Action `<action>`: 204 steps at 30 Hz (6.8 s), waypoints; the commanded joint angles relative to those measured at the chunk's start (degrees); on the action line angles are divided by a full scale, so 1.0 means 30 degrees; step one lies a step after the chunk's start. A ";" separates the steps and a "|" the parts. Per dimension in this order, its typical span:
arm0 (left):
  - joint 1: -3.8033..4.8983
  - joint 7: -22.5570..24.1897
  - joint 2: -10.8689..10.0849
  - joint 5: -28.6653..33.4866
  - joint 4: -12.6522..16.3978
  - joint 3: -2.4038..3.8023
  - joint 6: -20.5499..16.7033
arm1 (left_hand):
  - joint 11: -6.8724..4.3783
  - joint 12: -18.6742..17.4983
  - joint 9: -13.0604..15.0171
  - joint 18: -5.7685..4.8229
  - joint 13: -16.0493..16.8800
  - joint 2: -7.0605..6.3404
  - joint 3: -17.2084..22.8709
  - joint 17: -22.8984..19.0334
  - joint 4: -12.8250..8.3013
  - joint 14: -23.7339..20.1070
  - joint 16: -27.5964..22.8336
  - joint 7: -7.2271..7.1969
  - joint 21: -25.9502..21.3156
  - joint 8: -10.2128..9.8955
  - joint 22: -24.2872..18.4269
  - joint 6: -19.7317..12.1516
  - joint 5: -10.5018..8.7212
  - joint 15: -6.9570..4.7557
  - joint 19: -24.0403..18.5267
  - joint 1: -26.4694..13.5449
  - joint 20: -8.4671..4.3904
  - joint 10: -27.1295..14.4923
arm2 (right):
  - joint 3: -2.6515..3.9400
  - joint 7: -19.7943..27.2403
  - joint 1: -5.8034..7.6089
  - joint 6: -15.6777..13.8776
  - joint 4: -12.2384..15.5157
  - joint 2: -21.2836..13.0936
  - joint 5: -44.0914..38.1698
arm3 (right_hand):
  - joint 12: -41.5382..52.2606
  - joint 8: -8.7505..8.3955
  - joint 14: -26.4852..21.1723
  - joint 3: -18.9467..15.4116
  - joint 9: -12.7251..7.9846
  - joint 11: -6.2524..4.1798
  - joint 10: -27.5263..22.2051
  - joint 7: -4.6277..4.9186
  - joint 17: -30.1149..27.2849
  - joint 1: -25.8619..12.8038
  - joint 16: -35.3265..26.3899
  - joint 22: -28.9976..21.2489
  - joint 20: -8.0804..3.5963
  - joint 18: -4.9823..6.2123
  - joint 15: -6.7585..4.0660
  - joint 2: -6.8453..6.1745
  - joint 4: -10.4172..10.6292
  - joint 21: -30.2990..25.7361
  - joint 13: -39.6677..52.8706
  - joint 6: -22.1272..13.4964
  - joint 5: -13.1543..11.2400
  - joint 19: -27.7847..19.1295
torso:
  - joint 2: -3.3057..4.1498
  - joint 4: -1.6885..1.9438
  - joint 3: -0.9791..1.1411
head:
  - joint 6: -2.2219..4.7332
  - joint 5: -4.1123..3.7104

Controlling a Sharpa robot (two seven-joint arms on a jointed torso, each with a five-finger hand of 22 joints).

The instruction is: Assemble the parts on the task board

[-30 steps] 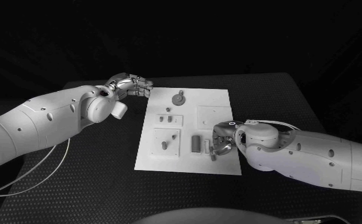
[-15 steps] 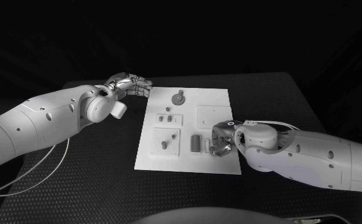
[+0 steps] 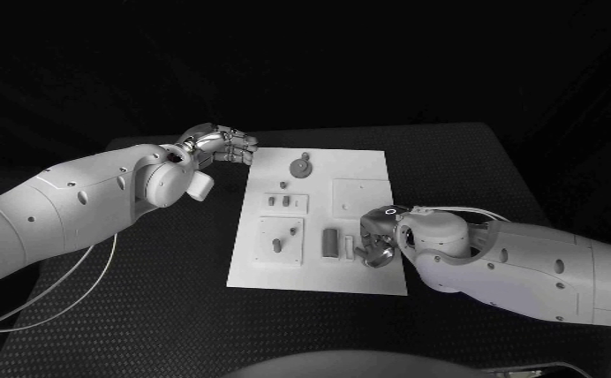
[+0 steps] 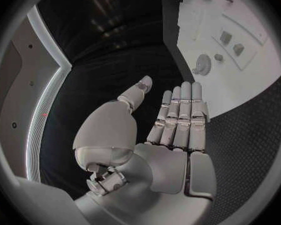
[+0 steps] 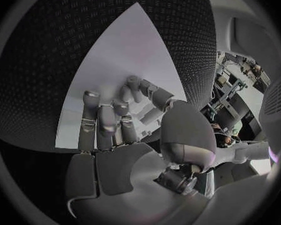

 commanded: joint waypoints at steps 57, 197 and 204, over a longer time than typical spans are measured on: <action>0.0016 -0.0042 0.0046 0.0101 0.0033 -0.0006 0.0322 | 0.0051 0.0080 -0.0073 0.0274 -0.0088 0.0139 0.0150 0.0124 0.0206 0.0050 -0.0186 0.0083 -0.0068 0.0130 0.0029 -0.0007 0.0094 0.0167 -0.0025 -0.0308 0.0062 0.0099 | -0.0611 0.0469 -0.0217 -0.3921 -0.0744 -0.0725 0.9637 | -0.0017 -0.0173 -0.0273 0.0111 -0.8008 0.0068 0.0072 0.0220 -0.0190 -0.1523 0.0072 0.0351 0.0136 0.0264 0.0108 0.5863 -0.2490 0.0130 -0.0078 -0.0148 -0.0043 -0.0498 | -0.0001 0.0014 0.0003 | -0.0009 0.0179; 0.0016 -0.0250 -0.0056 0.0079 0.0091 -0.0023 0.0626 | 0.0049 0.0133 -0.0137 0.0271 -0.0189 0.0109 0.0273 0.0298 0.0214 0.0081 -0.0320 0.0085 -0.0060 0.0201 0.0071 -0.0014 0.0092 0.0172 -0.0040 -0.0310 0.0070 0.0116 | -0.0305 0.1078 -0.0142 -0.3381 -0.1235 0.0085 1.1147 | 0.0303 0.0300 0.0513 -0.2145 -0.8239 -0.0366 0.1001 -0.0214 0.0247 0.0393 0.0023 0.0319 -0.0191 0.0265 -0.0308 0.5082 -0.2502 -0.0115 0.0154 0.0751 -0.0050 0.0041 | 0.0002 0.0000 -0.0005 | -0.0114 0.0237; 0.0016 -0.0260 -0.0062 0.0077 0.0095 -0.0025 0.0616 | 0.0047 0.0136 -0.0140 0.0271 -0.0193 0.0110 0.0279 0.0306 0.0212 0.0083 -0.0326 0.0084 -0.0060 0.0205 0.0073 -0.0013 0.0092 0.0170 -0.0042 -0.0306 0.0069 0.0118 | -0.0305 0.1022 -0.0142 -0.3299 -0.1317 0.0077 1.1239 | 0.0265 0.0308 0.0476 -0.2209 -0.8244 -0.0362 0.0986 -0.0211 0.0220 0.1034 0.0017 0.0334 -0.0198 0.0265 -0.0307 0.4956 -0.2522 -0.0084 0.0155 0.0710 -0.0052 -0.0030 | 0.0001 -0.0009 0.0002 | -0.0102 0.0202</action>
